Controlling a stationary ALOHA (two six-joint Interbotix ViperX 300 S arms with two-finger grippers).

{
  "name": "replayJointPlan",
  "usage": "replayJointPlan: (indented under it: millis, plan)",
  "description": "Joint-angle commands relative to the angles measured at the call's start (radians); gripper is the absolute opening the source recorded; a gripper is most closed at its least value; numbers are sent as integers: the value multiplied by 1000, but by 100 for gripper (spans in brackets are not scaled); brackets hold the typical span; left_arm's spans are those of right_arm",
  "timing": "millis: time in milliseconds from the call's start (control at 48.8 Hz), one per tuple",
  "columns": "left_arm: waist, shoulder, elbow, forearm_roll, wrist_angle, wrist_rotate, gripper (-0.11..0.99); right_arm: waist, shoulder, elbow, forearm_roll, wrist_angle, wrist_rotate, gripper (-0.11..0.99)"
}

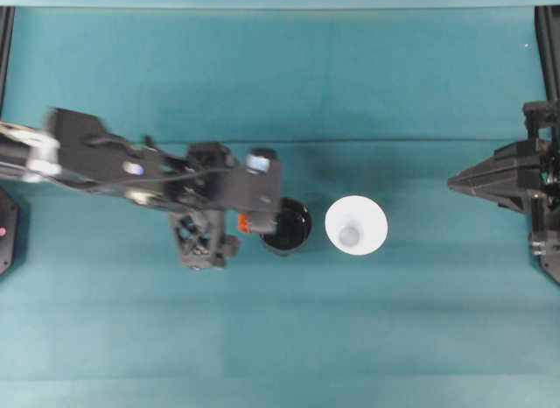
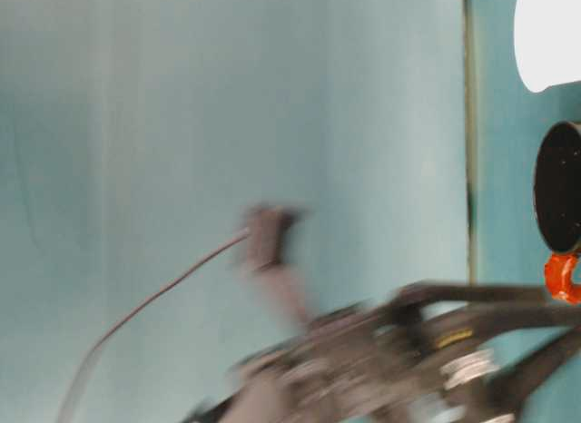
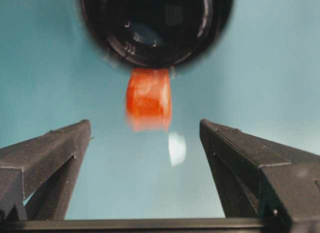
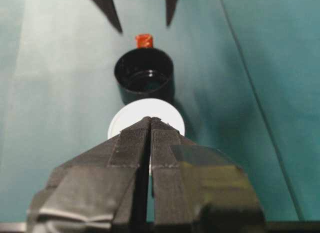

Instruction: Put the paper cup into the moved red handle cup holder.

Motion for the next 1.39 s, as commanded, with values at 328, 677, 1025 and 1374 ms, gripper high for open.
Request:
replayJointPlan:
  millis: [328, 677, 1025, 1374]
  plan:
    - [-3, -413, 178, 2, -5, -11, 96, -12, 6, -14, 2, 23, 8, -10]
    - [-11, -514, 229, 2, -5, -23, 96, -75, 92, -86, 3, 117, 37, -7]
    - [-11, -552, 244, 2, -5, -25, 96, -89, 322, -253, 2, 324, 38, 48]
    - [-11, -561, 250, 2, -2, -25, 96, -89, 522, -380, 3, 379, 40, 90]
